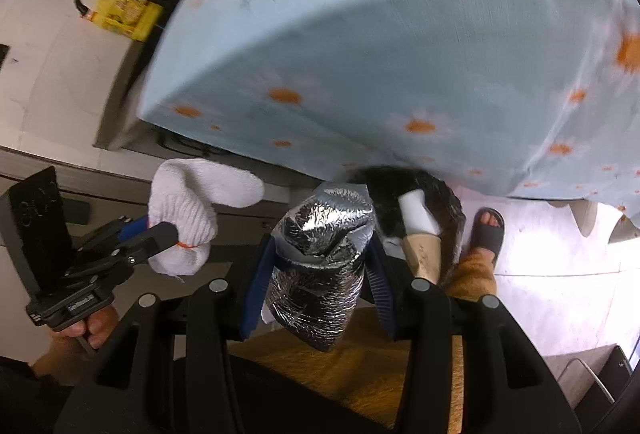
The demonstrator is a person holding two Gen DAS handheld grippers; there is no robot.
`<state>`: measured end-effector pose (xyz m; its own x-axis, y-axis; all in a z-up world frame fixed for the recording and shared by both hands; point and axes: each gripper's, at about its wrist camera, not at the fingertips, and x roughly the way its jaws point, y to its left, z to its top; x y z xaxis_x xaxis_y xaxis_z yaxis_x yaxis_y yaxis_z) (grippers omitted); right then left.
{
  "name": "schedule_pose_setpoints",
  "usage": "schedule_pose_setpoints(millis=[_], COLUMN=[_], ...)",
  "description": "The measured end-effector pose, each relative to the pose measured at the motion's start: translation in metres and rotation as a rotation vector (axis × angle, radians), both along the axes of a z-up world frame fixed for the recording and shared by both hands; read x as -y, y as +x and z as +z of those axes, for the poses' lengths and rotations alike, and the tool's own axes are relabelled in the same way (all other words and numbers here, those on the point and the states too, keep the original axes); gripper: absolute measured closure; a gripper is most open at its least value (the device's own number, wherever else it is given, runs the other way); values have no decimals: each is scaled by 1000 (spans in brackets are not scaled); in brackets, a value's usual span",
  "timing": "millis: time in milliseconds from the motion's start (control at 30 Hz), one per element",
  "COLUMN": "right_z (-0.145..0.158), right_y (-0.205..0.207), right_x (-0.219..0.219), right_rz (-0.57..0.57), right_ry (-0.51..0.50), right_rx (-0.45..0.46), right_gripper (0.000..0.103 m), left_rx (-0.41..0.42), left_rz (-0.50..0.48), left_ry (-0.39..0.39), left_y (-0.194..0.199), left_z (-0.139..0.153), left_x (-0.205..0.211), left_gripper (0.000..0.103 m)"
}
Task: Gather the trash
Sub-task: 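Carry the glove and foil down over the trash bin and release them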
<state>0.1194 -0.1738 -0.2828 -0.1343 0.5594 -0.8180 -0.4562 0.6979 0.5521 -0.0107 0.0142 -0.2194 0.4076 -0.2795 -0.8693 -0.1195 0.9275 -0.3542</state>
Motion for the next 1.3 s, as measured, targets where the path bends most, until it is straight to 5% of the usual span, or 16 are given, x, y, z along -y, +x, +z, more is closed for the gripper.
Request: schedule_pose_setpoints(millis=[433,767,1167,1300], right_z=[-100,-144,-160,-158], right_y=[4,12,14,13], right_x=[-8,-10,-25,-27], right_rz=[-56,-113,-112,-119], right_ry=[-171,-178,-206,-203], right_rx=[-79,-108,-111,-101], right_gripper=[56,55,54,44], left_rx=[-199,-272,-324,-349], left_rz=[-28,-37,5,36], left_ry=[-47,-37,-54,-63], left_y=[22,29,26,26], left_z=[-114,-170,-195,-198], left_x=[3,15,17,11], left_gripper=[76,76,76,61])
